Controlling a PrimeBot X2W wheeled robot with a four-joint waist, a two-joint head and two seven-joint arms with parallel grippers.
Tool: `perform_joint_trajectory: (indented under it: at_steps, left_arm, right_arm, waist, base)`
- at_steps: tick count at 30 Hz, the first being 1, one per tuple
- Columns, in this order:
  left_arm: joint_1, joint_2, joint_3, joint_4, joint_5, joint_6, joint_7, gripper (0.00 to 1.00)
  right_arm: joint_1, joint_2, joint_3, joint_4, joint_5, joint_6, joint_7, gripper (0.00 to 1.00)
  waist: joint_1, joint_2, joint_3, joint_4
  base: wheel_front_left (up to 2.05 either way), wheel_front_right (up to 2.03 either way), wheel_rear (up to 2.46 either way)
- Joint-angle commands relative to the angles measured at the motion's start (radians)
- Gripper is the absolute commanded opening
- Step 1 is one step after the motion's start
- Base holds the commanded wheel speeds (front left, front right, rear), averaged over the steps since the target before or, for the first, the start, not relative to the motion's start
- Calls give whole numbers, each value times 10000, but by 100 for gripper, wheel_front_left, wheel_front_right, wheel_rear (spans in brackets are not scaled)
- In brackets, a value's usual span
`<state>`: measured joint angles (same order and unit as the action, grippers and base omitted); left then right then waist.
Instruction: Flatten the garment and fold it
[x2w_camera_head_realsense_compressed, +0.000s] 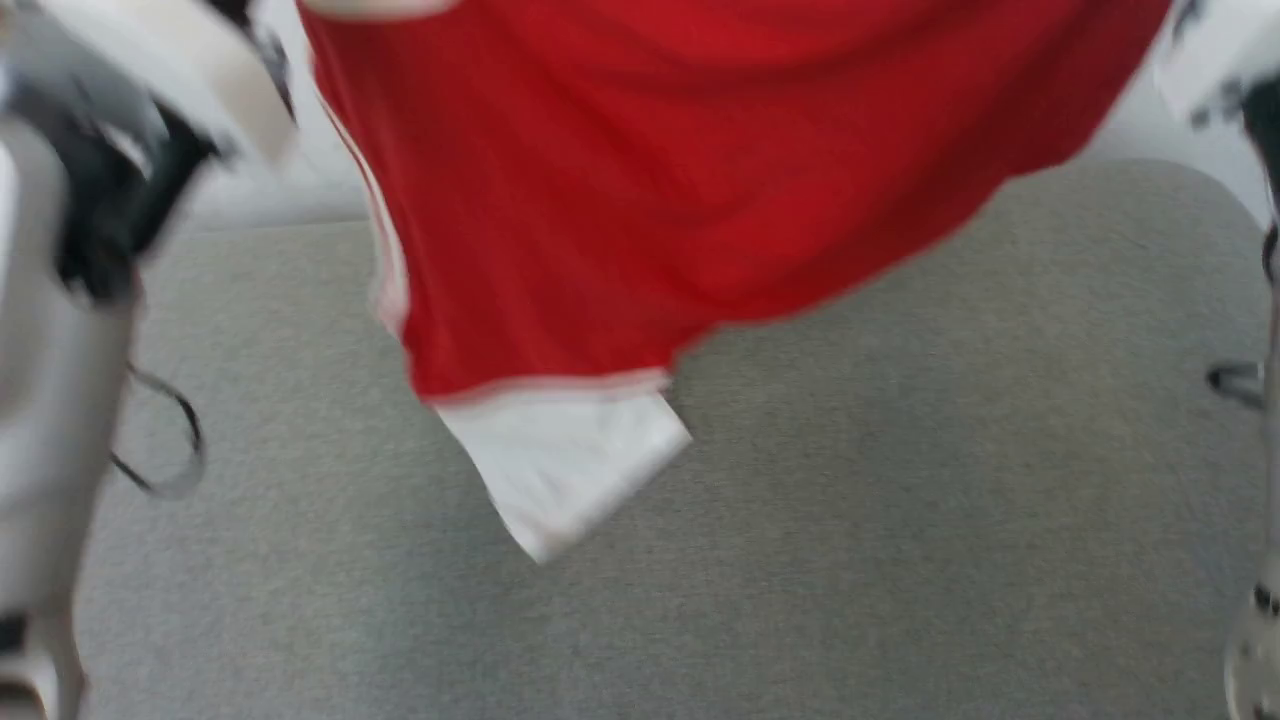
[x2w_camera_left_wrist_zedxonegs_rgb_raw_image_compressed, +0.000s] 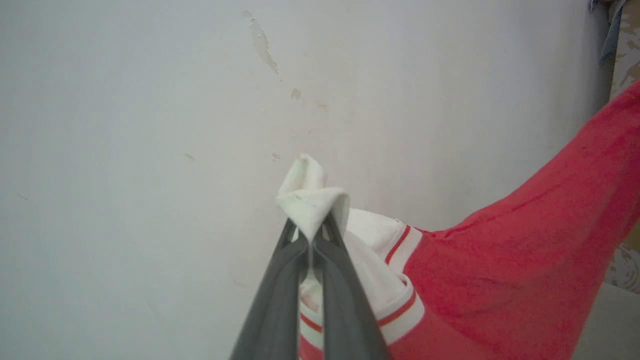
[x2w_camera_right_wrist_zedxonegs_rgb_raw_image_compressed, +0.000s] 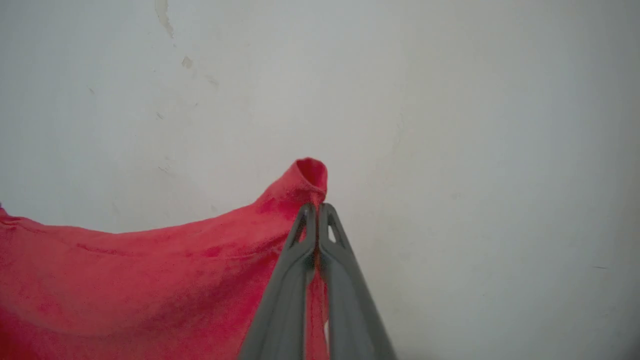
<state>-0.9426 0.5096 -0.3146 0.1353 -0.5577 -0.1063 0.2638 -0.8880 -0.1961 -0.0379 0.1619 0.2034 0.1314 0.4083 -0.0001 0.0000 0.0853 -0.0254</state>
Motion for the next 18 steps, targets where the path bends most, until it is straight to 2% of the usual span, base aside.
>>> perform_joint_trajectory:
  at_steps: [1, 6, 10, 18]
  left_arm:
    - [-502, -50, 18, 308, 118, -45, -15, 0]
    - [-2421, 22, 34, 1503, 783, 27, -346, 0]
    - [-3523, -44, 121, 2189, 894, 113, -377, 0]
    - [-5325, -232, 176, 2875, 981, 86, -745, 0]
  right_arm:
    - [-442, 69, 82, 232, -170, -7, -149, 0]
    - [-1917, 257, 192, 1491, -724, -7, -541, 0]
    - [-2856, 382, 62, 2319, -1116, -7, -609, 0]
    - [-4442, 707, -356, 3233, -1713, -7, -699, 0]
  waist:
    - [1, 0, 25, -275]
    - [1, 0, 417, -549]
    - [1, 0, 956, -686]
    - [1, 0, 2800, -947]
  base:
    - [0, 0, 0]
    - [0, 0, 0]
    - [0, 0, 0]
    - [0, 0, 0]
